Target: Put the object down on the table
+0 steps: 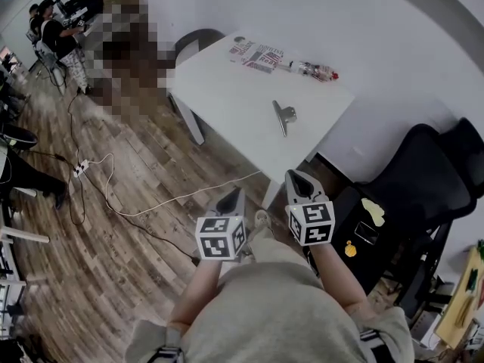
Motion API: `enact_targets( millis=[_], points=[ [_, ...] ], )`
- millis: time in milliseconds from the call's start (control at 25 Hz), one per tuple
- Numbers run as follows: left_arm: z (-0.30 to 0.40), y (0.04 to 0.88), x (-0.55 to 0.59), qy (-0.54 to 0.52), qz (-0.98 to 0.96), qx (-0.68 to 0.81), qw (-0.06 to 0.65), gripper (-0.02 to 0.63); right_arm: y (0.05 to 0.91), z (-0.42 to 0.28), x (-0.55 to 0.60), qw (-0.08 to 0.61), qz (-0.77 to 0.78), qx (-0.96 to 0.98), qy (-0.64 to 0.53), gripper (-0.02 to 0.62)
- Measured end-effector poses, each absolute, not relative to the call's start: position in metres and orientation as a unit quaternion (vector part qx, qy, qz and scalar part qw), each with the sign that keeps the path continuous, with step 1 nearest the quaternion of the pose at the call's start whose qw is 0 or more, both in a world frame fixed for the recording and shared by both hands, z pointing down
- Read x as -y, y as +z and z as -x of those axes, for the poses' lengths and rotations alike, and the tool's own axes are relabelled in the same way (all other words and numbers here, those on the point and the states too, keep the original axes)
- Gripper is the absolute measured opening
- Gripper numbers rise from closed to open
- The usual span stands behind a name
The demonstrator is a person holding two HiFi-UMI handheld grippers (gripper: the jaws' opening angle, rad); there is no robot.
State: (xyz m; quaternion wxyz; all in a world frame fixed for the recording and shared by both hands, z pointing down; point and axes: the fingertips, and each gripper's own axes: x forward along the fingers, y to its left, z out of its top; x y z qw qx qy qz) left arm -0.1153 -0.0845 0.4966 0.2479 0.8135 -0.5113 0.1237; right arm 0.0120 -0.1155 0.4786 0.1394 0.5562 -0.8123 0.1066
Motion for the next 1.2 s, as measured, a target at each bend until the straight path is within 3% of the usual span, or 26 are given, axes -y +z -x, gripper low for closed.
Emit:
enact_targets(
  millis=[1200],
  points=[
    [0.107, 0.497, 0.073, 0.125, -0.819, 0.504, 0.244, 0.011, 0.463, -0.016, 0.092, 0.098, -0.558, 0.817, 0.108, 0.000]
  ],
)
